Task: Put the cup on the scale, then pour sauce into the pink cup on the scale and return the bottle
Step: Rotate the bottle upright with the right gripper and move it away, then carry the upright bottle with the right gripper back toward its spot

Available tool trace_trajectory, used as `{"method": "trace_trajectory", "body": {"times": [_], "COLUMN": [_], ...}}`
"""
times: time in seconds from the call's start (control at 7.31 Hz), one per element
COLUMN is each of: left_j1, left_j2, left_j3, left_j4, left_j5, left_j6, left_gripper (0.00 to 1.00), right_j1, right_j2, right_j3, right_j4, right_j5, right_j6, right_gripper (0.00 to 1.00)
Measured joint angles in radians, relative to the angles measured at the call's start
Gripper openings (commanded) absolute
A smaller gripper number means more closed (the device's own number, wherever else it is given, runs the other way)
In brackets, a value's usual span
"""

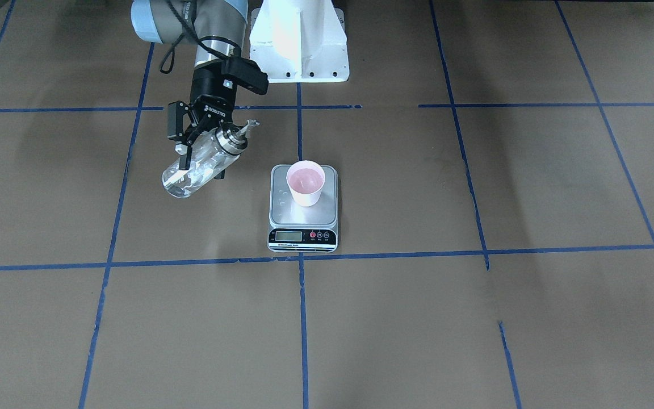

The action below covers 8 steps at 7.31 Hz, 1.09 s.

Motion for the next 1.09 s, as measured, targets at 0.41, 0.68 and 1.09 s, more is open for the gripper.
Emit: {"method": "trace_trajectory", "body": {"times": [0.41, 0.68, 1.09], "left_j1": [0.0, 0.0, 0.0], "left_j2": [-0.013, -0.014, -0.015], "left_j3": [-0.044, -0.065, -0.074], "left_j4": [0.053, 0.068, 0.07], "left_j5": [0.001, 0.002, 0.002], "left_j6": [-0.001, -0.001, -0.001], "left_gripper": [1.0, 1.0, 1.0], "right_j1": [0.054, 0.095, 0.105], "right_j2": [-0.115, -0.15, -0.187], "right_j3": [0.057, 0.069, 0.068], "right_j4": [-0.001, -0.001, -0.001], "right_j5": [0.135, 0.18, 0.229], "right_j6": [0.274, 0.43, 0.655], "right_gripper": [0.0, 0.0, 0.0]}}
